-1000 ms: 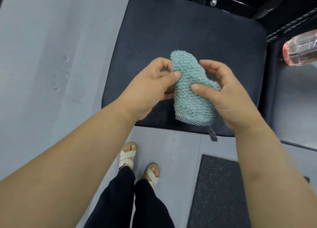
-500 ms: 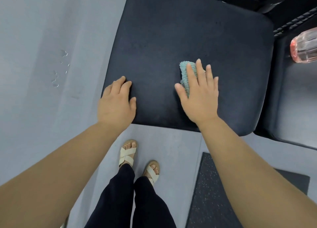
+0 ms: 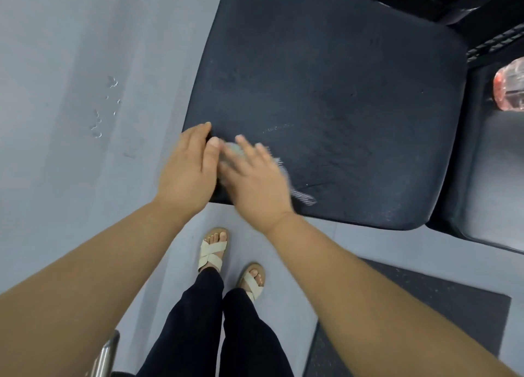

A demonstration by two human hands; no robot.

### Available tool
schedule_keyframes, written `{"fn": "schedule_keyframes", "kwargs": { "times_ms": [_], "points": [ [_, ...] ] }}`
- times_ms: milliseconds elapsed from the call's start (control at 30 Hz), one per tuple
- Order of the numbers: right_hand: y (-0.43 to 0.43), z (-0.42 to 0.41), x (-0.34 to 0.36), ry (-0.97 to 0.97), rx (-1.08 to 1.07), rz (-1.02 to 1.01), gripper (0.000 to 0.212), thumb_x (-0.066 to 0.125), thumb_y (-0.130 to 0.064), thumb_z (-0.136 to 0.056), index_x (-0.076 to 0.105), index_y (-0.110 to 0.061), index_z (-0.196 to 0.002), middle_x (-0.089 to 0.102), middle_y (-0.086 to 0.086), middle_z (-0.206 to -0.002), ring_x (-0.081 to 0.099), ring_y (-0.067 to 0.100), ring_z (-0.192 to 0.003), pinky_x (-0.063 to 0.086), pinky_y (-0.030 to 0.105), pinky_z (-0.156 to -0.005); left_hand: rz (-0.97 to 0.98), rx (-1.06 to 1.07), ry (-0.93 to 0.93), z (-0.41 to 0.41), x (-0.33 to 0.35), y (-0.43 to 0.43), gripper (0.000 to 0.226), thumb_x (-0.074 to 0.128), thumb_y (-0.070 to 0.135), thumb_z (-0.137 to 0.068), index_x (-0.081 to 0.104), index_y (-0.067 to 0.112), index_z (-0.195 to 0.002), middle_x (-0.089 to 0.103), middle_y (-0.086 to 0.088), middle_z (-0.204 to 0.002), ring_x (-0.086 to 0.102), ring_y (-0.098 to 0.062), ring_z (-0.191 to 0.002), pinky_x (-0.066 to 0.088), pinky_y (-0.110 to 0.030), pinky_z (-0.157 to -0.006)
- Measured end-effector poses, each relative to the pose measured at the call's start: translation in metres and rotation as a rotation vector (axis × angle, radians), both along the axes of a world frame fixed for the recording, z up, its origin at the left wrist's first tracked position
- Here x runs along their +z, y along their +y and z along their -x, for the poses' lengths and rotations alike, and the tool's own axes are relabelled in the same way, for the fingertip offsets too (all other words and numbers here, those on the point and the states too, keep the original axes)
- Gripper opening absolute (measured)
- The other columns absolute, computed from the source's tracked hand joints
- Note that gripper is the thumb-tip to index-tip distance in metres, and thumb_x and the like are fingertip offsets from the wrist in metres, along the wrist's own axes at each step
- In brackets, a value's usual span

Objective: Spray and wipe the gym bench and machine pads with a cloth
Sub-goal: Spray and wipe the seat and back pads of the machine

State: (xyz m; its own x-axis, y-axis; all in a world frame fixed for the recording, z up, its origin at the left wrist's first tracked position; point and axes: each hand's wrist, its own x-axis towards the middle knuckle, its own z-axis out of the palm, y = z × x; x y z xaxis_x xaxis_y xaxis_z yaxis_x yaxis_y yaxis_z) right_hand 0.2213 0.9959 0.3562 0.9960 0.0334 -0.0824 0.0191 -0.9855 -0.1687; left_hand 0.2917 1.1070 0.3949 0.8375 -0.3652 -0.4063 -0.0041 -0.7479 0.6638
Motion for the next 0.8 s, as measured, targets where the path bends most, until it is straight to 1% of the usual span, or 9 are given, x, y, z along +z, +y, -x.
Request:
{"fn": "schedule_keyframes", "kwargs": {
  "times_ms": [100, 167, 233, 333, 400, 500, 567, 667, 800],
  "points": [
    [-0.074, 0.028, 0.011, 0.021, -0.200, 0.166, 0.045, 0.041, -0.025, -0.088, 0.055, -0.019, -0.130, 0.047, 0.004, -0.142, 0.044, 0.036, -0.128, 0.032, 0.052, -0.103, -0.074, -0.095, 0.027, 0.012, -0.002, -0.009, 0.049, 0.029, 0.034, -0.101, 0.033, 0.011, -0.144, 0.019, -0.009, -0.155, 0.012, -0.023, -0.144, 0.007, -0.033, -0.118],
    [-0.115, 0.051, 0.023, 0.054, -0.387, 0.215, 0.047, 0.032, -0.030, -0.094, 0.048, -0.018, -0.136, 0.038, 0.006, -0.148, 0.035, 0.038, -0.134, 0.025, 0.056, -0.107, -0.142, -0.083, 0.061, 0.019, -0.003, -0.021, 0.050, 0.029, 0.035, -0.101, 0.029, 0.014, -0.146, 0.009, -0.010, -0.157, 0.000, -0.025, -0.145, -0.002, -0.040, -0.117],
    [-0.126, 0.057, 0.028, 0.064, -0.617, 0.187, 0.049, 0.029, -0.031, -0.096, 0.043, -0.018, -0.141, 0.031, 0.007, -0.152, 0.025, 0.038, -0.139, 0.016, 0.055, -0.111, -0.174, -0.044, 0.045, 0.020, -0.003, -0.032, 0.050, 0.030, 0.036, -0.100, 0.029, 0.015, -0.146, 0.008, -0.012, -0.156, -0.002, -0.026, -0.145, -0.002, -0.045, -0.117],
    [-0.085, 0.027, 0.017, -0.009, -0.887, 0.121, 0.055, 0.033, -0.028, -0.090, 0.039, -0.013, -0.143, 0.025, 0.009, -0.154, 0.020, 0.038, -0.141, 0.006, 0.051, -0.114, -0.133, 0.050, 0.043, 0.017, -0.003, -0.036, 0.050, 0.031, 0.034, -0.100, 0.030, 0.013, -0.145, 0.016, -0.010, -0.155, 0.006, -0.026, -0.144, 0.006, -0.044, -0.117],
    [-0.042, 0.006, 0.008, -0.058, -0.778, 0.052, 0.056, 0.036, -0.029, -0.088, 0.041, -0.011, -0.141, 0.030, 0.011, -0.152, 0.024, 0.037, -0.140, 0.006, 0.047, -0.113, -0.091, 0.096, 0.036, 0.014, -0.003, -0.033, 0.049, 0.032, 0.032, -0.100, 0.031, 0.010, -0.144, 0.022, -0.009, -0.153, 0.014, -0.025, -0.142, 0.012, -0.040, -0.117],
    [0.002, -0.001, -0.002, -0.051, -0.324, 0.007, 0.049, 0.051, -0.024, -0.087, 0.050, -0.013, -0.135, 0.043, 0.007, -0.145, 0.036, 0.033, -0.135, 0.012, 0.040, -0.113, -0.089, 0.070, -0.011, 0.015, -0.001, -0.030, 0.048, 0.035, 0.028, -0.099, 0.034, 0.009, -0.143, 0.024, -0.011, -0.152, 0.016, -0.028, -0.141, 0.014, -0.039, -0.116],
    [-0.016, 0.003, 0.000, -0.035, -0.148, 0.004, 0.045, 0.054, -0.022, -0.088, 0.054, -0.018, -0.132, 0.048, 0.002, -0.142, 0.042, 0.030, -0.132, 0.016, 0.038, -0.112, -0.078, 0.001, -0.050, 0.018, 0.004, -0.036, 0.048, 0.037, 0.027, -0.099, 0.035, 0.009, -0.143, 0.022, -0.011, -0.152, 0.012, -0.029, -0.142, 0.013, -0.040, -0.116],
    [-0.085, 0.020, 0.010, -0.036, -0.204, 0.121, 0.042, 0.043, -0.021, -0.091, 0.055, -0.020, -0.131, 0.050, 0.003, -0.140, 0.046, 0.032, -0.128, 0.025, 0.049, -0.107, -0.033, -0.114, -0.071, 0.025, 0.014, -0.053, 0.049, 0.035, 0.033, -0.099, 0.035, 0.010, -0.143, 0.021, -0.010, -0.153, 0.009, -0.029, -0.143, 0.015, -0.039, -0.114],
    [-0.175, 0.054, 0.031, 0.071, -0.524, 0.261, 0.048, 0.026, -0.030, -0.096, 0.043, -0.023, -0.140, 0.035, 0.003, -0.150, 0.030, 0.036, -0.137, 0.015, 0.060, -0.109, -0.040, -0.233, -0.039, 0.031, 0.019, -0.079, 0.050, 0.032, 0.035, -0.100, 0.031, 0.015, -0.145, 0.016, -0.005, -0.155, 0.002, -0.024, -0.144, 0.014, -0.040, -0.116]
  ]
}}
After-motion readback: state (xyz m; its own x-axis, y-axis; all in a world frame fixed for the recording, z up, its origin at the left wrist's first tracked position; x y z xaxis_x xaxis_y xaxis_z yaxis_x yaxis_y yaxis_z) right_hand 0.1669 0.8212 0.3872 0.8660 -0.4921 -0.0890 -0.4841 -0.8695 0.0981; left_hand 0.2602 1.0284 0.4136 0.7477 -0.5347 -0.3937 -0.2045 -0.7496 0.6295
